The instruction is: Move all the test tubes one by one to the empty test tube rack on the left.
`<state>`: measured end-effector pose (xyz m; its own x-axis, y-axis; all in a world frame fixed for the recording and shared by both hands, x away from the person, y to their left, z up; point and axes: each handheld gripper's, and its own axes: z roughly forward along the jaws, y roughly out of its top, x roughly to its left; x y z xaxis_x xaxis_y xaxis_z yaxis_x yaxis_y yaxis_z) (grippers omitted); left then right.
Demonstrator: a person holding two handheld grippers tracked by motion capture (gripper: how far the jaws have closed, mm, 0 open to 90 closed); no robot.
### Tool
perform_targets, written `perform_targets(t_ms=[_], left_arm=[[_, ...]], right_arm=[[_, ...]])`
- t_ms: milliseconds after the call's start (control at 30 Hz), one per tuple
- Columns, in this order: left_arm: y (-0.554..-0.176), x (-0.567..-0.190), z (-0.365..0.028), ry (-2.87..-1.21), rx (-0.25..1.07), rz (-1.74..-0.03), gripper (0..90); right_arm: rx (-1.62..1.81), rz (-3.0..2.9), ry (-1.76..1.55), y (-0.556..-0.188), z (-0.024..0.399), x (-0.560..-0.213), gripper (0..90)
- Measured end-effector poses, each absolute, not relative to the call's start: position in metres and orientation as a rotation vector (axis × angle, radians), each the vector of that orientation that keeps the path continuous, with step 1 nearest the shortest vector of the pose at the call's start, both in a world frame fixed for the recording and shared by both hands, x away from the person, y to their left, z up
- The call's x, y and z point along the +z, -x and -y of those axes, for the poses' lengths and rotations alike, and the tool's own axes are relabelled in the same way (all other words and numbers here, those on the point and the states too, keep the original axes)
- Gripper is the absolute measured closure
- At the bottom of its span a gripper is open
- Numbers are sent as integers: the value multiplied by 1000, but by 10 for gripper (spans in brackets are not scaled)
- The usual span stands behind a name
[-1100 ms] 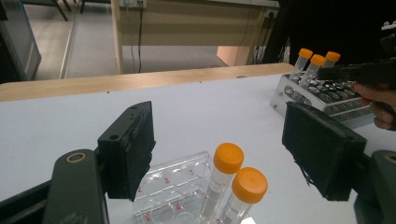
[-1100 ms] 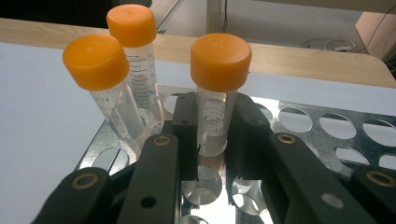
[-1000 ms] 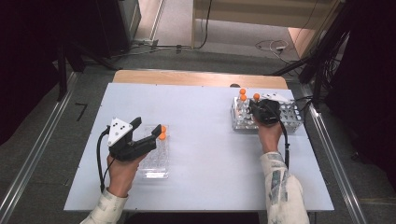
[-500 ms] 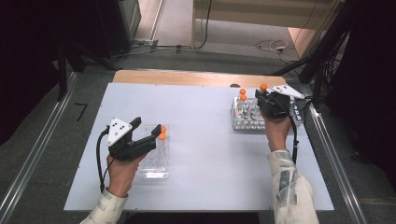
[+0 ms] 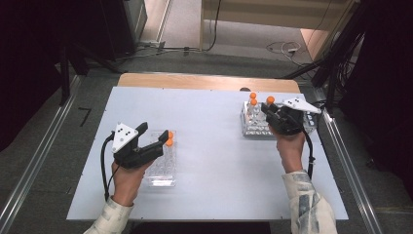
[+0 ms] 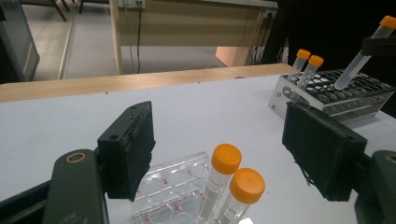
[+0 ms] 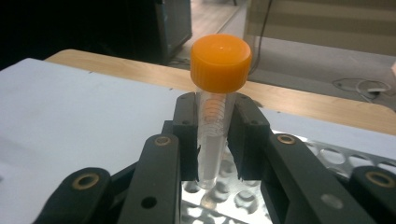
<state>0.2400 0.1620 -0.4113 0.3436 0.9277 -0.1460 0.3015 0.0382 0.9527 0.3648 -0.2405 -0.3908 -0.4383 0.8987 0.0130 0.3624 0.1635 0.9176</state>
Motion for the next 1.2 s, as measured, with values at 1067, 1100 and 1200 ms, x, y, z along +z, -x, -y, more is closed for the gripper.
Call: perform_targets(t_ms=[1067, 1100, 1200], left_arm=[[-239, -412, -156, -1526, 691, -1162, 208], [-239, -412, -156, -1526, 691, -1162, 208], [-239, -412, -155, -1527, 689, -1160, 208]], right_arm=[[1334, -2178, -952, -309, 178, -416, 719], [1334, -2182, -943, -309, 176, -417, 719], [1335, -2204, -932, -306, 170, -419, 719]])
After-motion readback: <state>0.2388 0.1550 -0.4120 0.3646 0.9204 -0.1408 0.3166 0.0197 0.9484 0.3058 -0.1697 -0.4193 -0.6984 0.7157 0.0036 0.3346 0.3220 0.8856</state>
